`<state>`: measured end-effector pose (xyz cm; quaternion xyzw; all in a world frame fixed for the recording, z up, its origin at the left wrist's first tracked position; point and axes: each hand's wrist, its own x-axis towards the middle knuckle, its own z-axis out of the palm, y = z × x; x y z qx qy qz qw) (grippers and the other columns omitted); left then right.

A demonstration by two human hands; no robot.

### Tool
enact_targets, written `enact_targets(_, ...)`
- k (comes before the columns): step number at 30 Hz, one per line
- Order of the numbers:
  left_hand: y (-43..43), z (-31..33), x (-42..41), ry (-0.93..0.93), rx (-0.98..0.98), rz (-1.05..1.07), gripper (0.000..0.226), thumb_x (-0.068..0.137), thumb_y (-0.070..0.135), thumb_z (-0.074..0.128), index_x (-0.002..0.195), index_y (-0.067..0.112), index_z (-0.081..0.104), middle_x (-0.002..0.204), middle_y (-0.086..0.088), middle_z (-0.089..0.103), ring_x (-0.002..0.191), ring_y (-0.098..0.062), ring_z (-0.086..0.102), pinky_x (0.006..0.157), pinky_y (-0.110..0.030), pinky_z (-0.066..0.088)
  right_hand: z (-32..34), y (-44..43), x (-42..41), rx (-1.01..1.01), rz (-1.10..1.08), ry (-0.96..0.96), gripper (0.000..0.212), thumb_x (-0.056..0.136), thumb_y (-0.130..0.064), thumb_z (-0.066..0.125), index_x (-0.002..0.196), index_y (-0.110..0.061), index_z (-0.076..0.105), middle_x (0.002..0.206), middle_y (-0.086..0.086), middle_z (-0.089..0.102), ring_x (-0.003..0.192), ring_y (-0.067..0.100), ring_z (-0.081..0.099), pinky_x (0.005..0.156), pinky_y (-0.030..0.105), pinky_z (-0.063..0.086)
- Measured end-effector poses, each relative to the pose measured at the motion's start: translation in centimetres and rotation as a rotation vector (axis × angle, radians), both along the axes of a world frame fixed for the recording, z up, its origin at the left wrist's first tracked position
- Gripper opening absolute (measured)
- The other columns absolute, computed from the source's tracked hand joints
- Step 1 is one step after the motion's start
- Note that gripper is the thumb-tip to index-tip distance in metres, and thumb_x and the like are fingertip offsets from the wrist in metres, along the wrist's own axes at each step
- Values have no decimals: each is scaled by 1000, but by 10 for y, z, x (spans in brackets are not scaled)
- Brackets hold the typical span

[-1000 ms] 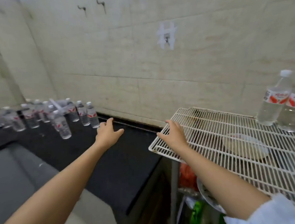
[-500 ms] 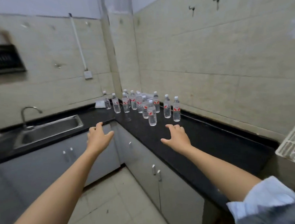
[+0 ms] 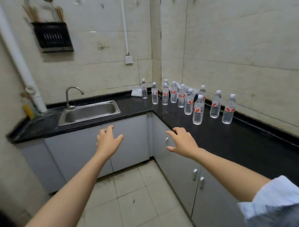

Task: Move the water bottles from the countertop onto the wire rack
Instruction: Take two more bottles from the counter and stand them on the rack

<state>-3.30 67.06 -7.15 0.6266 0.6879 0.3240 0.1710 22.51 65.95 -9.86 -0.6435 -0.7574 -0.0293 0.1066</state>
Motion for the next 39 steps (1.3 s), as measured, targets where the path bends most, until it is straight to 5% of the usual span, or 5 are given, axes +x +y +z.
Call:
enact_targets(18, 207, -1, -35, 14, -39, 247, 54, 86, 27, 52, 135, 12, 34, 141, -18, 32, 130, -34, 27, 106, -43, 26, -20, 294, -34, -67, 188, 149, 63, 83, -43, 57, 137, -20, 33, 142, 13, 33, 132, 28, 28, 103, 38, 31)
enact_targets(30, 324, -33, -53, -8, -112, 287, 54, 87, 27, 52, 135, 12, 34, 140, -19, 31, 130, -34, 28, 107, -44, 26, -59, 415, -53, -190, 219, 138, 62, 83, -44, 56, 136, -21, 34, 142, 13, 33, 132, 28, 27, 102, 39, 31)
enact_targets(39, 492, -49, -82, -69, -96, 175, 53, 87, 29, 52, 135, 12, 35, 141, -18, 32, 130, -35, 29, 104, -44, 30, -56, 546, -75, -155, 124, 99, 60, 82, -41, 57, 135, -21, 36, 140, 10, 35, 130, 26, 29, 101, 36, 32)
